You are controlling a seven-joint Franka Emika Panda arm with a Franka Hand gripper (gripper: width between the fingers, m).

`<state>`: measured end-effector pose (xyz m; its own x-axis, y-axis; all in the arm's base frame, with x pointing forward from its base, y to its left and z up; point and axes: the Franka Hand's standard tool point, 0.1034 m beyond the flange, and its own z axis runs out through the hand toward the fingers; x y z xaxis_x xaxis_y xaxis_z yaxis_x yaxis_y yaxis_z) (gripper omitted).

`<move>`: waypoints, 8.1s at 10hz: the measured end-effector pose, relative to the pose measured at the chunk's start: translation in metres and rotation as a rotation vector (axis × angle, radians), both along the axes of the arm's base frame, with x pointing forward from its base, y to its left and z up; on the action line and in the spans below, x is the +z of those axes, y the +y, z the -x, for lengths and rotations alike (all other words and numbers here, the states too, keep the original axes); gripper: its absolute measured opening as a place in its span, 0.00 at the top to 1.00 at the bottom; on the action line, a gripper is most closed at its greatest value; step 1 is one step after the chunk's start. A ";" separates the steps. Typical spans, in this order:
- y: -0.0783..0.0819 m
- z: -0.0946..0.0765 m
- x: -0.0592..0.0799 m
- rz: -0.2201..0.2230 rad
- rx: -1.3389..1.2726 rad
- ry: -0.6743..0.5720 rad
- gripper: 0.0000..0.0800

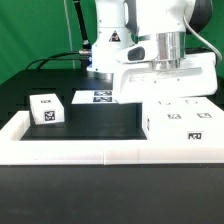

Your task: Assemble cabinet

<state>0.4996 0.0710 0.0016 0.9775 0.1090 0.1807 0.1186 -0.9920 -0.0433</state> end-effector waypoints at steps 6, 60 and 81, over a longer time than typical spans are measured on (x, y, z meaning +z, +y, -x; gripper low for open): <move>-0.002 0.001 -0.001 0.006 0.031 0.000 0.99; -0.171 0.038 0.086 0.056 0.304 0.152 0.00; -0.257 0.086 0.008 0.107 0.364 0.152 0.30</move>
Offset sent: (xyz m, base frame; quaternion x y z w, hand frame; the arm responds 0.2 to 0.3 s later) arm 0.0000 0.0000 0.0000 0.0000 0.0000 0.0000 1.0000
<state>0.4141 -0.1857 0.0093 0.8864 0.4629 0.0060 0.4628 -0.8863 0.0137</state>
